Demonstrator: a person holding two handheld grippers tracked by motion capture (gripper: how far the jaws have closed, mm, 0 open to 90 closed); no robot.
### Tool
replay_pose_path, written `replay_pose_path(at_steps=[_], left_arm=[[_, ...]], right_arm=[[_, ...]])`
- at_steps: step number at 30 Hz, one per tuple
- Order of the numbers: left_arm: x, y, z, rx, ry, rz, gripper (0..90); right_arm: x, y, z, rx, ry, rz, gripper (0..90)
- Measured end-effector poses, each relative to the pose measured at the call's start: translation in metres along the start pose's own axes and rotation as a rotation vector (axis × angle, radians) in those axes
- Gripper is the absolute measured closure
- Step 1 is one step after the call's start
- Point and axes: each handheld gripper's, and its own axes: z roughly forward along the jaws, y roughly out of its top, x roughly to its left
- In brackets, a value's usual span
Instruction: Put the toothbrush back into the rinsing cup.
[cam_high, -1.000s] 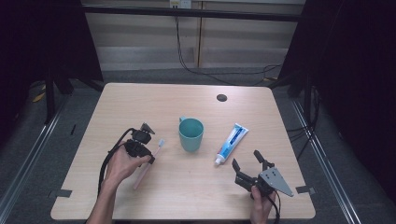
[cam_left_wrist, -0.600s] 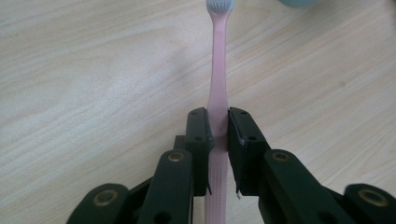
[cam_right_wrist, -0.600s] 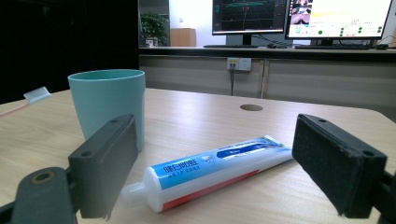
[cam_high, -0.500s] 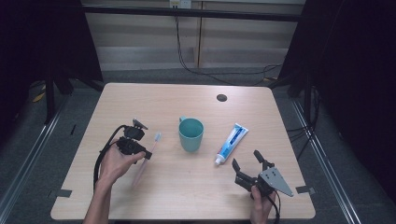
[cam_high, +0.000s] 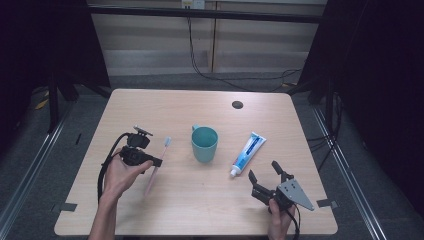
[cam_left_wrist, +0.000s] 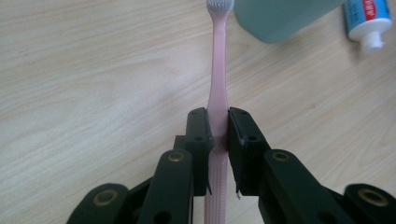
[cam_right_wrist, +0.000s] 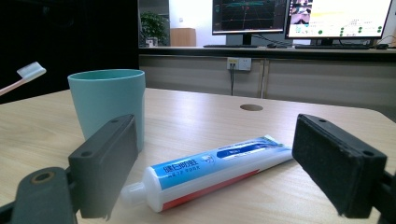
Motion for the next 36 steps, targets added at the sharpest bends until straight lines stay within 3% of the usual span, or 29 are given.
replay_pose_path(at_steps=[6, 9, 15, 19, 23, 25, 32, 36], left_arm=[[-0.003, 0.000, -0.006, -0.072, -0.010, 0.029, 79.2], [-0.003, 0.000, -0.007, -0.110, -0.043, 0.051, 79.2], [-0.004, -0.003, -0.011, -0.189, -0.038, 0.079, 79.2], [-0.006, -0.004, -0.016, -0.261, -0.041, 0.083, 79.2], [-0.008, -0.006, -0.021, -0.303, -0.044, 0.091, 79.1], [-0.008, -0.006, -0.021, -0.298, -0.042, 0.093, 79.1], [-0.011, -0.008, -0.025, -0.412, -0.057, 0.103, 79.2], [-0.012, -0.008, -0.028, -0.451, -0.067, 0.112, 79.2]], right_arm=[[0.000, 0.000, 0.000, -0.001, 0.000, -0.001, 13.6], [0.000, 0.000, 0.000, 0.001, -0.001, 0.000, 13.6], [0.000, 0.000, 0.000, 0.000, 0.000, 0.000, 13.6], [0.000, 0.000, 0.000, -0.001, -0.001, 0.000, 13.6], [0.000, 0.000, 0.000, 0.000, -0.002, 0.000, 13.6], [0.000, 0.000, 0.000, -0.002, -0.001, 0.000, 13.6], [0.000, 0.000, 0.000, -0.001, -0.001, 0.000, 13.6], [0.000, 0.000, 0.000, -0.002, -0.001, -0.001, 13.6]])
